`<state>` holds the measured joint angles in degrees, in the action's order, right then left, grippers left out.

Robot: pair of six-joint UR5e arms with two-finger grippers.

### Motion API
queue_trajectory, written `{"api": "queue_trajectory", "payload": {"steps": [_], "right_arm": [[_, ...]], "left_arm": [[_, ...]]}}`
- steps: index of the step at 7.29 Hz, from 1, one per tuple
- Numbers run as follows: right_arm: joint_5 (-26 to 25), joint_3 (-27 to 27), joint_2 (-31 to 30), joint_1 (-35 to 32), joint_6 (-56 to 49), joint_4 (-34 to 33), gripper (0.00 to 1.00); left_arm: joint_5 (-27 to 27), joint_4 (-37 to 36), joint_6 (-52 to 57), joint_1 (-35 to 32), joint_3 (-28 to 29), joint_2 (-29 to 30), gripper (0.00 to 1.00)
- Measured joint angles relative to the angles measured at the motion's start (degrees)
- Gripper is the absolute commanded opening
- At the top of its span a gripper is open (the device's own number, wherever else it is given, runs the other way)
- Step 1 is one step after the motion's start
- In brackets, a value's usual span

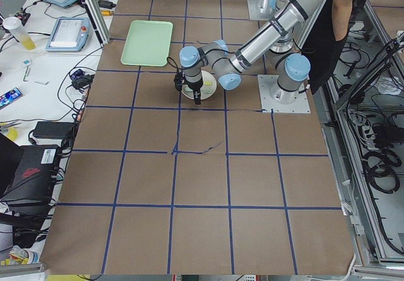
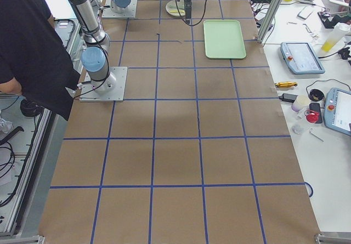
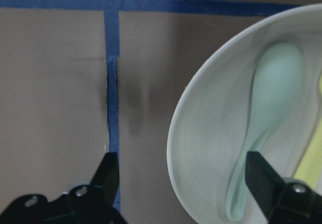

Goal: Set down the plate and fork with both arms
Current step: 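Move the left gripper down to the rim of the white plate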

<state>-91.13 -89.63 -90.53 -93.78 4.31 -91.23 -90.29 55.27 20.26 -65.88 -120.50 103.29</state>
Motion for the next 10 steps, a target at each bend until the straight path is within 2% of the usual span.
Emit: {"api": "queue_trajectory", "payload": {"steps": [1, 3, 6, 10], "right_arm": [[0.07, 0.01, 0.0, 0.0, 0.0, 0.02, 1.0], [0.15, 0.05, 0.0, 0.0, 0.0, 0.02, 1.0], [0.16, 0.06, 0.0, 0.0, 0.0, 0.0, 1.0], [0.24, 0.16, 0.0, 0.0, 0.0, 0.0, 1.0]], "left_arm": [[-0.12, 0.0, 0.08, 0.02, -0.04, 0.36, 0.45], [-0.28, 0.01, 0.04, 0.05, -0.11, 0.88, 0.37], [-0.33, 0.01, -0.24, 0.05, -0.07, 1.09, 0.0], [0.74, 0.53, -0.08, 1.44, 0.57, -0.04, 0.0]]}}
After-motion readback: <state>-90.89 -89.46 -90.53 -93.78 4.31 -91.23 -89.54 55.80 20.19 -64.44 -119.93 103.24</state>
